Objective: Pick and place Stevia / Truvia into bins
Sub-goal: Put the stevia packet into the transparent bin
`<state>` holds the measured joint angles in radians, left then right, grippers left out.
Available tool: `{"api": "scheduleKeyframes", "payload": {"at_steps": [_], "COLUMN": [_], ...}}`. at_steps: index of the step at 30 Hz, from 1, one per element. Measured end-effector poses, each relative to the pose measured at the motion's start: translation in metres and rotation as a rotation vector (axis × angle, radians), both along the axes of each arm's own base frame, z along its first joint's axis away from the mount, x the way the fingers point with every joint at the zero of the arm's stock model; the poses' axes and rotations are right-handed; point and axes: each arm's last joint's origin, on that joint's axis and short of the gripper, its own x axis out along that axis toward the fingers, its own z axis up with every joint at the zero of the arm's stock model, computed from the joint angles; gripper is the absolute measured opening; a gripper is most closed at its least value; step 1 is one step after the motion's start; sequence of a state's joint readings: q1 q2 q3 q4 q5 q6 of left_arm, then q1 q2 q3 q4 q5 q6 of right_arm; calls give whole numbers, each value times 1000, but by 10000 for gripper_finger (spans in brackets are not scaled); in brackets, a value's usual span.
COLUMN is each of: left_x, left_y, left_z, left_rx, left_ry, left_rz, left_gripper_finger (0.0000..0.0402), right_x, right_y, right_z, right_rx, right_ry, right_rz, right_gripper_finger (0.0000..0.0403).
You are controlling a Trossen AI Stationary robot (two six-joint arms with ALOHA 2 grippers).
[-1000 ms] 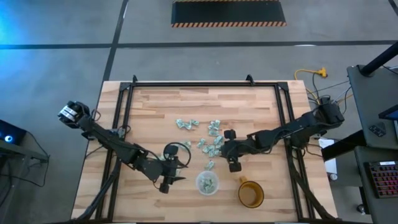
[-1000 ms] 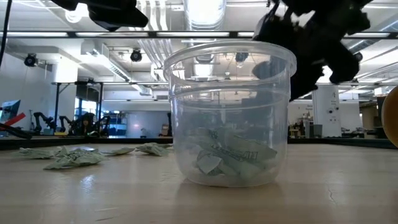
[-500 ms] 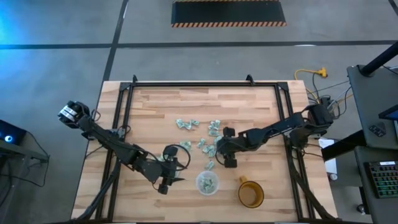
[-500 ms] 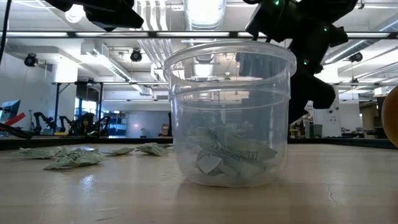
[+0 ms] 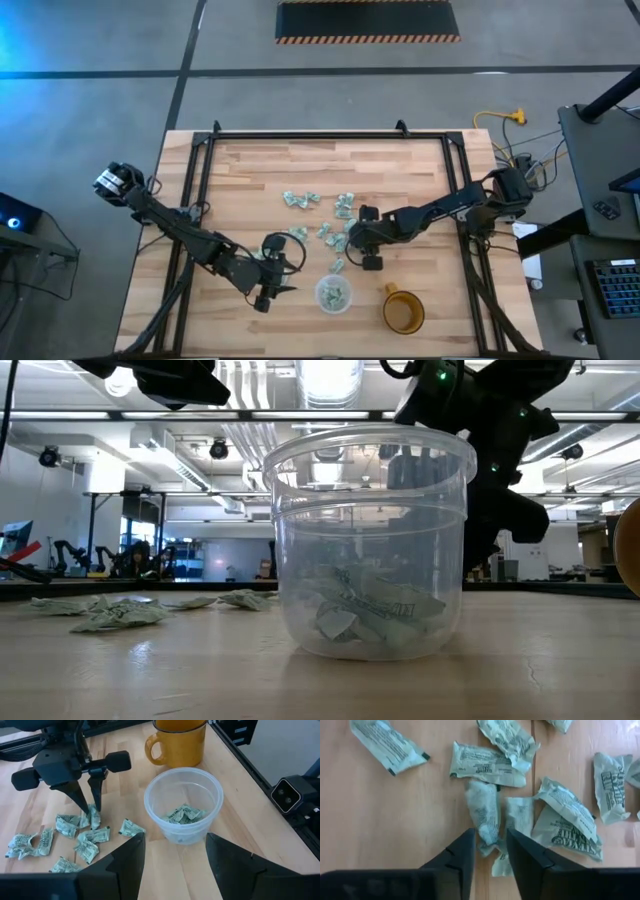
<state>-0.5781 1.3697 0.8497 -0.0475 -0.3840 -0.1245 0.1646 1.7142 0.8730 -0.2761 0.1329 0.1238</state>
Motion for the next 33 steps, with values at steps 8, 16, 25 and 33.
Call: {"api": "scheduleKeyframes", "payload": {"at_steps": [8, 16, 25, 33], "left_x": [0, 0, -1, -1], "left_y": [0, 0, 1, 1], "left_z": [0, -1, -3, -3], "left_rx": [1, 5, 11, 11], "left_ry": [1, 7, 17, 17], "left_rz": [0, 0, 0, 0], "left_gripper_finger": [193, 193, 193, 193], "right_x": [-1, 2, -16, -20], "right_y": [0, 0, 20, 68], "right_z": [-1, 22, 65, 83], "right_rx": [-10, -56, -101, 13], "right_ry": [16, -32, -189, -362], "right_rz": [14, -2, -23, 258], "right_gripper_finger": [15, 9, 9, 9]}}
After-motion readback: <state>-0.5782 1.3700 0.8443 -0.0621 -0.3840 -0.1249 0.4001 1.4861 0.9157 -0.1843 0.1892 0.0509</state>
